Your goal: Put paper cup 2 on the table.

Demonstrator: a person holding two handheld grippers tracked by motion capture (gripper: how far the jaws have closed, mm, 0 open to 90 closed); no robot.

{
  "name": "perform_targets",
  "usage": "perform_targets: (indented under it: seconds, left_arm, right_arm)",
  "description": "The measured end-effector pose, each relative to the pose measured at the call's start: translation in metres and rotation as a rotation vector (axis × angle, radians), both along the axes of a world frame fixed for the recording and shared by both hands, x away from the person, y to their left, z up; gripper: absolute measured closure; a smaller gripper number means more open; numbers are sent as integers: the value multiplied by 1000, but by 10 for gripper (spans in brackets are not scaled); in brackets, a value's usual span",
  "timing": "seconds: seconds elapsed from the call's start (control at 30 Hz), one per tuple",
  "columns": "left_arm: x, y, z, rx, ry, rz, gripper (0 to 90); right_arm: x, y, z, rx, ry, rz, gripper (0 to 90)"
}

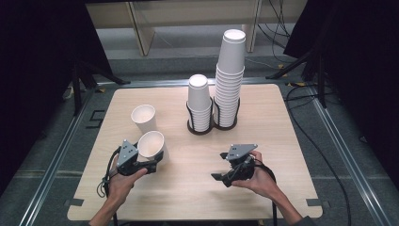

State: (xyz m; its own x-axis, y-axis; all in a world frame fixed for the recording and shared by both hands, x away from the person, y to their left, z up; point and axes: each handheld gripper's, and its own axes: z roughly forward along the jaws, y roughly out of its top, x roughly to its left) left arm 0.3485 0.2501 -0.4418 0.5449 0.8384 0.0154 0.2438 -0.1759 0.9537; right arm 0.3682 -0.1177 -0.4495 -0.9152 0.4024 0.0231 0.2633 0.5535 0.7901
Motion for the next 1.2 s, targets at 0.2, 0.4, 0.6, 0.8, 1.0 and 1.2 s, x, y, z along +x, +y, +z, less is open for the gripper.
perform_targets:
  seconds: [0.2,0.4,0.6,0.8,1.0,1.2]
  left_arm:
    - [8,0,-2,-4,5,19,144]
    - [23,-2,-4,15,8,36,143]
    - [38,-5,-8,34,14,54,141]
    - [49,-7,-14,46,26,74,139]
    - [60,-10,-18,50,36,71,137]
    - [67,-9,-22,63,60,94,125]
  right_arm:
    - [-5,-4,-2,-9,10,-10,178]
    - [-9,-2,-3,-24,3,7,179]
    - [-10,-3,-4,-27,-1,7,182]
    - [-10,-1,-5,-38,3,19,182]
    - [-11,0,-5,-36,10,23,184]
    - [-11,1,-5,-29,-1,30,185]
